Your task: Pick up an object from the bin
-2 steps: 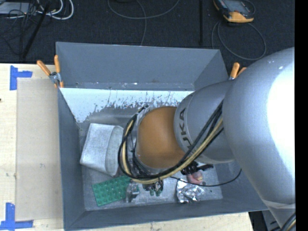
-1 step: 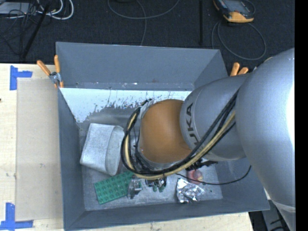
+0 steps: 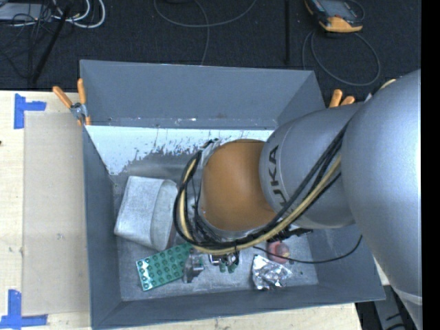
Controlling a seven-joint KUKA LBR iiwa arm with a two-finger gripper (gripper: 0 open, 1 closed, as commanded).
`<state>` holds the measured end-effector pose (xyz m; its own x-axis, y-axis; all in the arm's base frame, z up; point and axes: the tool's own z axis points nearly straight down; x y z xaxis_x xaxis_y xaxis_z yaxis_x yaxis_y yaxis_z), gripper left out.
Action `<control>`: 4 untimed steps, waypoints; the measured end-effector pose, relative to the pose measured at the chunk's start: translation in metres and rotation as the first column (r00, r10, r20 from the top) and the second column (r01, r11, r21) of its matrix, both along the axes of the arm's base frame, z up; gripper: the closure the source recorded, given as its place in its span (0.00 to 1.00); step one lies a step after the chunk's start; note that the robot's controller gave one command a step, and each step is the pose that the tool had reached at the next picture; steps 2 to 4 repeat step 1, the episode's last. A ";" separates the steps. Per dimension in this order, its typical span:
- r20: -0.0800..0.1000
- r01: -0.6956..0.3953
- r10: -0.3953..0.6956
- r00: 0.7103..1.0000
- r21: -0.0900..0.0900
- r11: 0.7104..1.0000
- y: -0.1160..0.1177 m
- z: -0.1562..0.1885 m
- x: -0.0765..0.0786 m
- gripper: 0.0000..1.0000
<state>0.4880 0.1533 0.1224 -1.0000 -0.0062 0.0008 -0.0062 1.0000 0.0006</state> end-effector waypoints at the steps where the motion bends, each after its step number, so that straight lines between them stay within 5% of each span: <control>1: 0.003 0.001 -0.001 1.000 0.001 1.000 0.000 0.046 0.001 1.00; 4: 0.003 0.001 -0.001 1.000 0.001 1.000 0.000 0.046 0.001 1.00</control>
Offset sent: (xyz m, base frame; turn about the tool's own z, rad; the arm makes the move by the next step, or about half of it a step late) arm 0.0000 0.0001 0.0441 0.0000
